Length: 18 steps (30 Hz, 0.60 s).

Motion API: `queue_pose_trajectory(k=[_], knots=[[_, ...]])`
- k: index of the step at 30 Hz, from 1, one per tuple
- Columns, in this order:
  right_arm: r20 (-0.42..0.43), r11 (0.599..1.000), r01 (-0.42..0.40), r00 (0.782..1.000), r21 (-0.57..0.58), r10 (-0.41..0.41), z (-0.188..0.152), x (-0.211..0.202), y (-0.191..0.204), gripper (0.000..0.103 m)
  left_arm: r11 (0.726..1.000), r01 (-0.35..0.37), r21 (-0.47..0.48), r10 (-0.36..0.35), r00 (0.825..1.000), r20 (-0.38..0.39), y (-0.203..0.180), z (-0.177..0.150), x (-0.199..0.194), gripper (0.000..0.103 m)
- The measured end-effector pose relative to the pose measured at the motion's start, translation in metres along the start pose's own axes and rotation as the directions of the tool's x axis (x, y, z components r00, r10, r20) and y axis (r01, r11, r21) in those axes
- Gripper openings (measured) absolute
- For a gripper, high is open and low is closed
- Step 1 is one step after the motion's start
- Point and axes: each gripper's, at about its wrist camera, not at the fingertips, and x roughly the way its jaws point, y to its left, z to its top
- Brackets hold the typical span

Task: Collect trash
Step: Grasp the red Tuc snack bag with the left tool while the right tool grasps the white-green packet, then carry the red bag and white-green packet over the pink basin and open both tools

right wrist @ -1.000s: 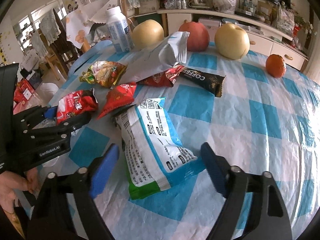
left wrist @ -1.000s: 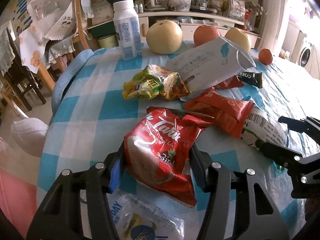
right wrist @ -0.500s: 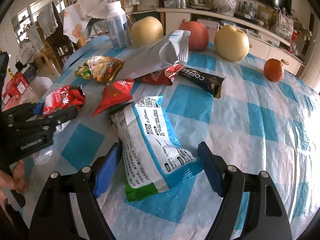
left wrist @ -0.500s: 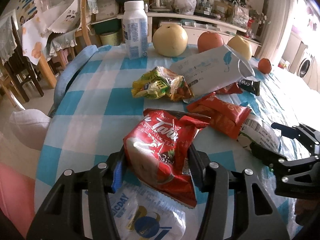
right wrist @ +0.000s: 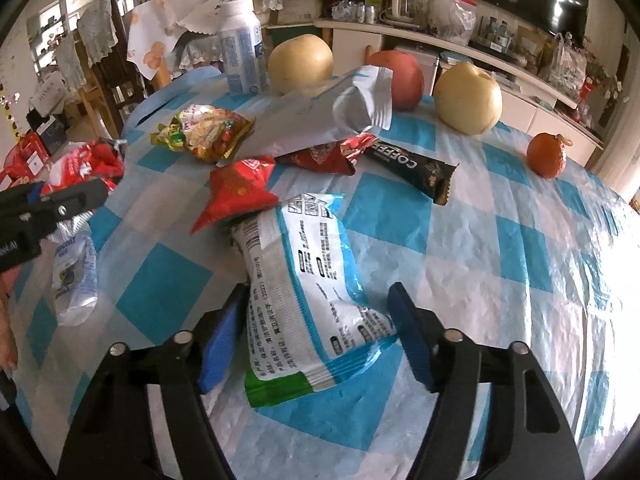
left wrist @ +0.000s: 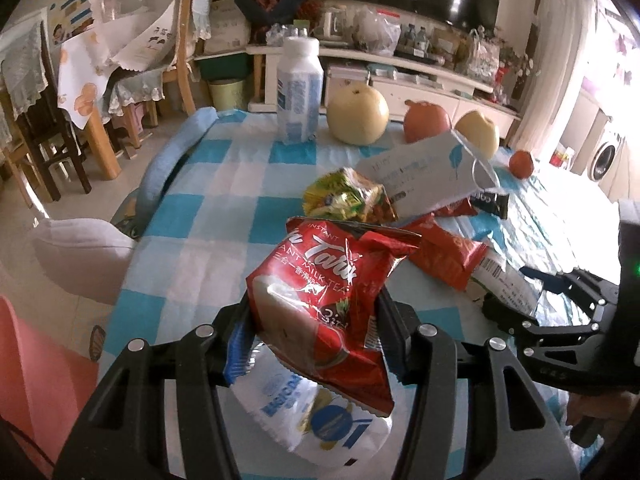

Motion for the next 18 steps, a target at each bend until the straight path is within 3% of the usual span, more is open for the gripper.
queue_pose_trajectory(k=[1,10,18], knots=[[0.002,1.000,-0.008,1.000,-0.004,0.008,0.000,-0.001,0.002,0.058,1.000,0.003,-0.006,-0.003,1.000,0.005,0.002,0.000,-0.002,0.055],[0.028,0.999,-0.009,1.000,-0.032,0.010,-0.008,-0.009,0.017,0.047,0.998,0.026,-0.060,-0.022,0.998,0.059,0.023,0.003,-0.023,0.055],[0.069,0.998,-0.042,0.997,0.039,0.039,-0.016,-0.029,0.016,0.045,0.994,0.036,-0.106,-0.026,0.995,0.098,0.041,0.001,-0.041,0.055]])
